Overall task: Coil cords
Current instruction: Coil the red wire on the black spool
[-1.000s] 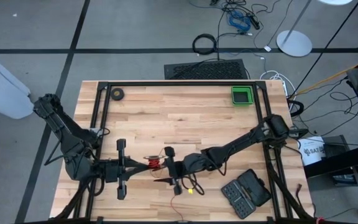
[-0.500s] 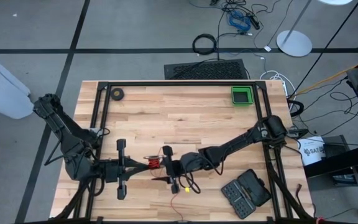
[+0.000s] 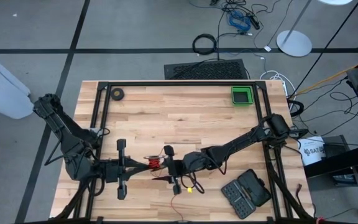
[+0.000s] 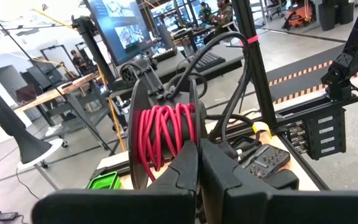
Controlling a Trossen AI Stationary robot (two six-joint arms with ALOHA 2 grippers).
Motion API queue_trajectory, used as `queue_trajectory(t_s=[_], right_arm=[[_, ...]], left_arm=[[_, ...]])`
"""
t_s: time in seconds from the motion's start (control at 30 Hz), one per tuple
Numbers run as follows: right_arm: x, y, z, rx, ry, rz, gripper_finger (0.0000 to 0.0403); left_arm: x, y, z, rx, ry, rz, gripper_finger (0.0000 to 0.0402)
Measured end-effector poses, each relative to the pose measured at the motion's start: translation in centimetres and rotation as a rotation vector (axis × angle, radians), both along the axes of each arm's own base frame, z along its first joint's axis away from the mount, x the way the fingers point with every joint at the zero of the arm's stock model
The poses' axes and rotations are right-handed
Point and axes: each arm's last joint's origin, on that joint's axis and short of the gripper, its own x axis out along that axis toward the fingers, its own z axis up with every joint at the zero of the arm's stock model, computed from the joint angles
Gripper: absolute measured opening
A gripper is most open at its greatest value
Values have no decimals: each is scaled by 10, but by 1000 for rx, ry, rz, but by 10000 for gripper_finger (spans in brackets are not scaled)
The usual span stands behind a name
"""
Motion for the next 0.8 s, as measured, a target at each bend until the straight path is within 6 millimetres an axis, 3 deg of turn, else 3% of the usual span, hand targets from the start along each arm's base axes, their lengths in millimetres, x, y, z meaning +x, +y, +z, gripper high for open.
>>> queue_trajectory(t_s=[0.23,0.4,0.53,0.8], right_arm=[[0,-1,-2,-22,14,-5,11],[-7,0,-1,-62,109,51,2],[-32,3,9,-101,306,134,1],[-69,7,15,-153,561,-15,0]], left_arm=[[0,0,0,0,0,0,6],[0,1,0,8,1,21,6],[-2,-1,0,5,-1,6,6],[-9,-8,6,-20,-46,-35,6]])
